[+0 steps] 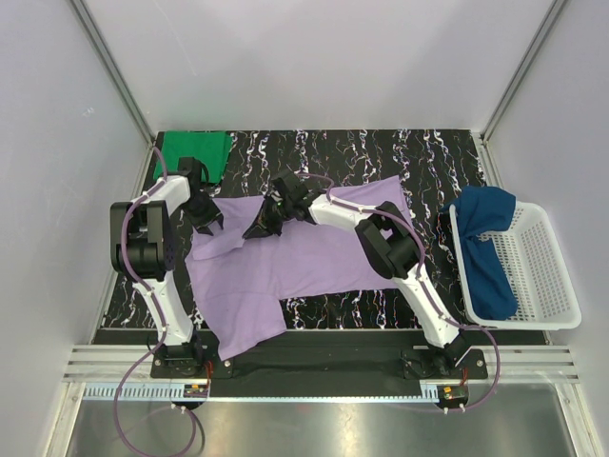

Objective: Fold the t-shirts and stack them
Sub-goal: Fold the tshirt

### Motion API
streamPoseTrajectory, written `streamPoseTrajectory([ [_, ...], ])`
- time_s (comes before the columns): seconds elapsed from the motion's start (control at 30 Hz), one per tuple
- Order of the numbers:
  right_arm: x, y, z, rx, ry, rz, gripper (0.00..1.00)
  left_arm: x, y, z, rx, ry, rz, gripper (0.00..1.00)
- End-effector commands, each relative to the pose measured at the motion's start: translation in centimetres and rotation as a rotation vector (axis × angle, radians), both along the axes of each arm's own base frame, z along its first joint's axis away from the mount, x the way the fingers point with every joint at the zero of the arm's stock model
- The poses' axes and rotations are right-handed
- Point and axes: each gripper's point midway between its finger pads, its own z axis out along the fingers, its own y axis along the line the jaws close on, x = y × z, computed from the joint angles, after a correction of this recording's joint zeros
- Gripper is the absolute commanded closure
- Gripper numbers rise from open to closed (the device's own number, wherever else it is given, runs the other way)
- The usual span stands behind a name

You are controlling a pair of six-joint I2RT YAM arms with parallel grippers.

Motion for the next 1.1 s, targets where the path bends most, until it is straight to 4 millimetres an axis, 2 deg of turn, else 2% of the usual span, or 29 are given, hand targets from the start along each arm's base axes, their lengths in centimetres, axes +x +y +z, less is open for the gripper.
streamPoseTrajectory([
  [0.0,-0.5,0.6,6.3,0.108,0.026,0.007,1.0,0.6,1.0,1.5,0.046,-0.058,-0.007,0.58],
  [0.1,0.6,0.9,7.2,0.182,0.025,-0.004,0.93,0.6,1.0,1.6,0.05,-0.062,-0.019,0.58],
  [0.17,1.1,0.6,6.7,0.205,0.072,-0.028,0.83,0.6,1.5,1.7,0.079,-0.064,-0.024,0.58],
  [0.2,2.0,0.5,7.6,0.26,0.039,-0.036,0.8,0.7,1.5,1.9,0.081,-0.071,-0.029,0.58],
  [0.23,2.0,0.1,7.2,0.259,0.057,-0.044,0.75,0.7,1.6,2.2,0.082,-0.079,-0.035,0.58],
  [0.27,2.1,-0.1,7.2,0.248,0.037,-0.041,0.67,0.7,1.6,2.6,0.092,-0.085,-0.045,0.58],
  [0.3,1.5,-0.9,5.9,0.169,0.065,-0.039,0.65,0.7,1.7,2.8,0.099,-0.09,-0.049,0.58],
  [0.33,1.5,-1.1,6.0,0.134,-0.024,-0.007,0.64,0.8,1.9,3.3,0.106,-0.103,-0.05,0.57],
  [0.47,-0.4,-2.7,3.7,0.016,-0.043,0.004,0.73,0.6,2.0,4.4,0.116,-0.123,-0.051,0.57],
  [0.5,-0.5,-2.7,4.3,0.027,-0.068,-0.009,0.78,0.6,2.0,4.4,0.114,-0.127,-0.052,0.57],
  [0.53,-1.1,-3.2,3.0,0.01,-0.047,-0.013,0.8,0.5,1.9,4.4,0.109,-0.126,-0.053,0.57],
  [0.6,-1.5,-3.3,2.3,0.001,-0.04,0.005,0.82,0.4,1.8,4.2,0.104,-0.125,-0.052,0.57],
  [0.67,-2.0,-2.7,1.4,0.001,-0.036,0.045,0.82,0.0,1.6,3.7,0.094,-0.109,-0.052,0.57],
  [0.8,-1.9,-2.0,-0.1,-0.005,-0.034,0.062,0.79,-0.4,1.4,3.1,0.084,-0.098,-0.047,0.57],
  [0.9,-1.6,-1.7,-0.5,-0.007,-0.027,0.056,0.71,-0.8,1.5,2.8,0.089,-0.086,-0.041,0.57],
  [1.07,-1.5,-1.3,-0.9,0.0,-0.014,0.061,0.69,-1.4,1.8,3.3,0.103,-0.094,-0.011,0.57],
])
